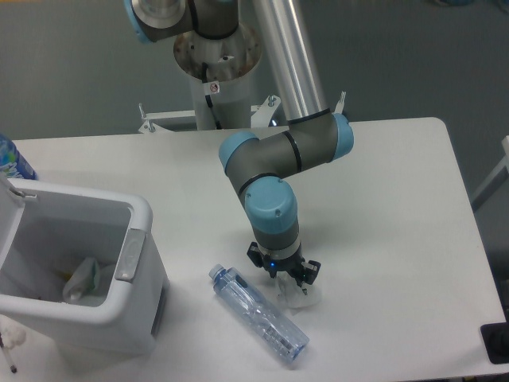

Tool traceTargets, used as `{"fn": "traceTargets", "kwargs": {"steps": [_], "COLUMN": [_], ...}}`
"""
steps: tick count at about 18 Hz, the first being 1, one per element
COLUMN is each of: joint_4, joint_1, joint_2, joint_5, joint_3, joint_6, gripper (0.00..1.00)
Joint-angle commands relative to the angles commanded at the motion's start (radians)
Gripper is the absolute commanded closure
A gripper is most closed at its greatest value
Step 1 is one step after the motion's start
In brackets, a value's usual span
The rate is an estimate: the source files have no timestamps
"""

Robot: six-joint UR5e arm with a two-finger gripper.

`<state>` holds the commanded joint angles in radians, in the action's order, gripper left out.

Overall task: Place the trash in the trash can
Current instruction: 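Close the gripper on the crumpled white tissue and lift it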

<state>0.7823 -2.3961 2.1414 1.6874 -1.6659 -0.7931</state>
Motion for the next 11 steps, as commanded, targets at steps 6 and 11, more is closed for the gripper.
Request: {"fn": "traceTargets", "kwargs": {"steps": [6, 11], "joint_4": [0.003, 0.003], "joint_1": [-0.034, -0.069], "joint_2": [-0.021, -0.037], "joint_5": [-0.011, -0.021], "joint_3": [0.008, 0.025], "joint_6": [-0.009, -0.008], "gripper": [1.00, 1.00]}}
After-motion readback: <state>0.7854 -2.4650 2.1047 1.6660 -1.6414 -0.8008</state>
